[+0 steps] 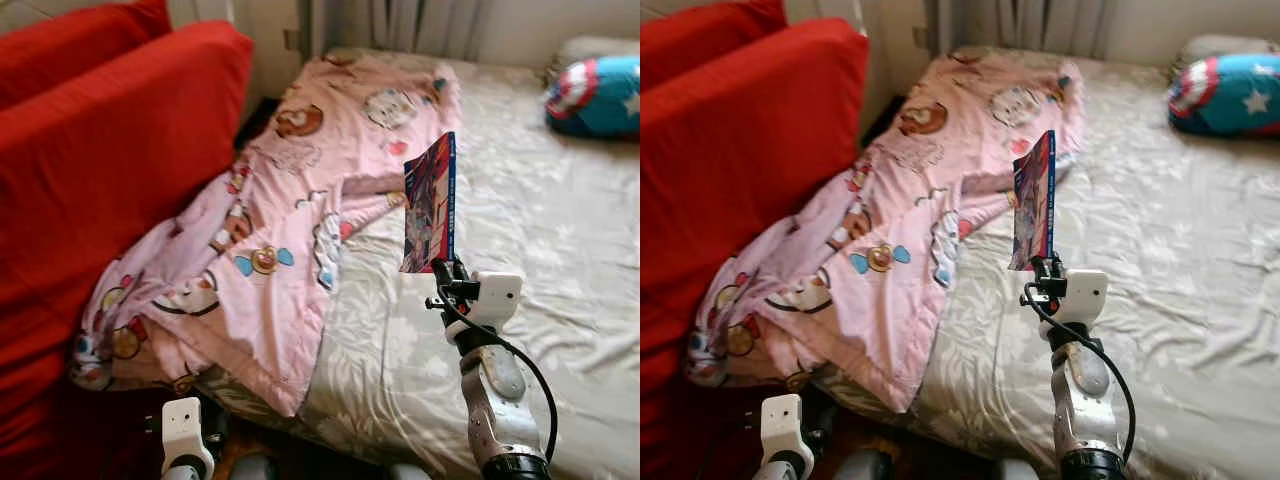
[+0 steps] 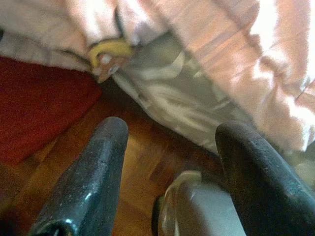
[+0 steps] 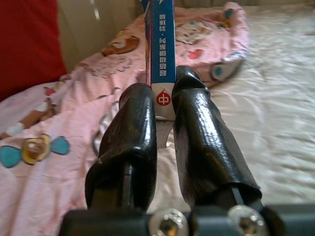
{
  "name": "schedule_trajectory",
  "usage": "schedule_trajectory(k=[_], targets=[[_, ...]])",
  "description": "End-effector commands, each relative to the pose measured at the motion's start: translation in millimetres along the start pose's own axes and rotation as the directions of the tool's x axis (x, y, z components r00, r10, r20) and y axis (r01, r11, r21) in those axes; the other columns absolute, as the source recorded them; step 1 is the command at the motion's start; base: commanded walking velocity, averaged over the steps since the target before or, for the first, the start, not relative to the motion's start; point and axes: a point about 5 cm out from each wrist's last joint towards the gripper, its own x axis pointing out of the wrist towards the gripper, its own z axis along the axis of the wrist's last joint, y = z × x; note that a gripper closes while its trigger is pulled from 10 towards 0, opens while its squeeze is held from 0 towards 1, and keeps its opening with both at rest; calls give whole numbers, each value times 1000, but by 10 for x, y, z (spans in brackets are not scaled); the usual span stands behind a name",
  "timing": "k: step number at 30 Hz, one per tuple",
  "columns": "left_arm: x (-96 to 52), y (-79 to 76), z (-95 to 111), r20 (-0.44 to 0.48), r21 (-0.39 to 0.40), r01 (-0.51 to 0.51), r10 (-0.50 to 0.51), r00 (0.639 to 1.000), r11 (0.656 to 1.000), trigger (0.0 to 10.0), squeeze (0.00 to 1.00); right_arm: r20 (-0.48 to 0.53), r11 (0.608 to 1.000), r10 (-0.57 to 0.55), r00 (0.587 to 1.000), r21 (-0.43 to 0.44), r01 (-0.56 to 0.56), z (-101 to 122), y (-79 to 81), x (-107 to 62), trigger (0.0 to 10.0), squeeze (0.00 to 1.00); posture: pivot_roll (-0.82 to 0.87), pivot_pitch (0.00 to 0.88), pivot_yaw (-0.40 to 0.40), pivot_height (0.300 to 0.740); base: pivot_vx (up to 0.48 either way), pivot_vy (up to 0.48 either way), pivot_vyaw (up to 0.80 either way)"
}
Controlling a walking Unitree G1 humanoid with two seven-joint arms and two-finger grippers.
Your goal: Clean up the room
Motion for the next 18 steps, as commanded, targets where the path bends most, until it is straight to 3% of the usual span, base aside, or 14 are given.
schedule_trajectory(k=[1, 5, 18], targets=[[-38, 22, -121, -65, 23, -8, 9, 998, 1000, 10000, 0, 46, 1000, 1, 999, 4, -1, 110, 3, 58, 10000, 0, -8, 88, -6, 707, 0, 0, 0], [-39, 1, -149, -84, 36, 3, 0, 996, 999, 10000, 0, 43, 1000, -8, 999, 6, 8, 106, -12, 60, 10000, 0, -1, 106, -10, 726, 0, 0, 0], [-75, 3, -267, -160, 48, 17, -9, 987, 999, 10000, 0, 24, 999, -33, 999, -2, 33, 66, -2, 67, 10000, 0, -8, 128, -5, 726, 0, 0, 0]])
